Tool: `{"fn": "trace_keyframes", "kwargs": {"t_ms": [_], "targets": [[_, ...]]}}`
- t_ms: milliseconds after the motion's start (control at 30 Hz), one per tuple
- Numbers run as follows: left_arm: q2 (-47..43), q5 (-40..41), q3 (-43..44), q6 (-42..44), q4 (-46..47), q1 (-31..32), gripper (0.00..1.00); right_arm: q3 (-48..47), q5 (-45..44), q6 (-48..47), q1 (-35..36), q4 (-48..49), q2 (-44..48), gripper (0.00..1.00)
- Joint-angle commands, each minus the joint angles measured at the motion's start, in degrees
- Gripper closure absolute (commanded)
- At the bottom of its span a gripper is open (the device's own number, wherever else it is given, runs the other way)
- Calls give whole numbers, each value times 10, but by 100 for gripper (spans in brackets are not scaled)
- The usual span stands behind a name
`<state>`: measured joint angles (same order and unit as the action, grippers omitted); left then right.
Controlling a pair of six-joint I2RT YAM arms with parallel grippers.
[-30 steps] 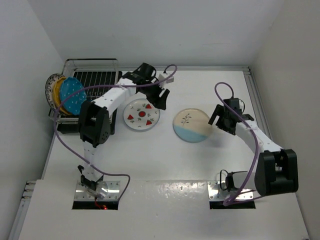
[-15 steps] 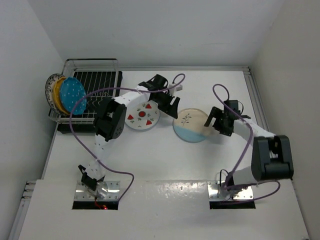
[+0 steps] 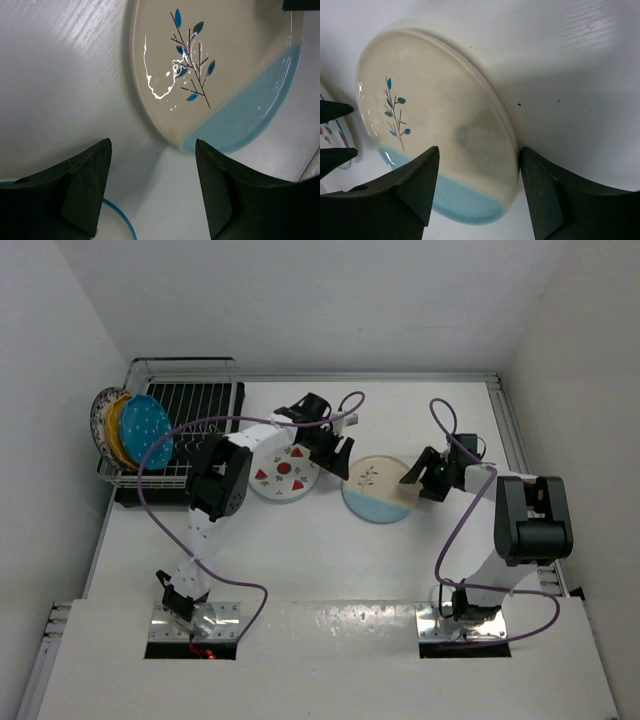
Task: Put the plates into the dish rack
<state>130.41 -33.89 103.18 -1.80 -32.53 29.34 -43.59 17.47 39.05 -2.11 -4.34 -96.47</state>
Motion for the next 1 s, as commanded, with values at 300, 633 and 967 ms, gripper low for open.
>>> {"fn": "trace_keyframes", "kwargs": {"t_ms": [300, 633, 967], "targets": [[47, -10, 25, 0, 6, 11, 28, 39, -17, 2, 2, -34, -22, 66], [107, -28, 23, -11, -38, 18, 38, 34, 12, -22, 17, -34, -34, 89], [174, -153, 75, 44, -112, 18, 70, 44, 58, -8, 61, 30, -59, 100]]}}
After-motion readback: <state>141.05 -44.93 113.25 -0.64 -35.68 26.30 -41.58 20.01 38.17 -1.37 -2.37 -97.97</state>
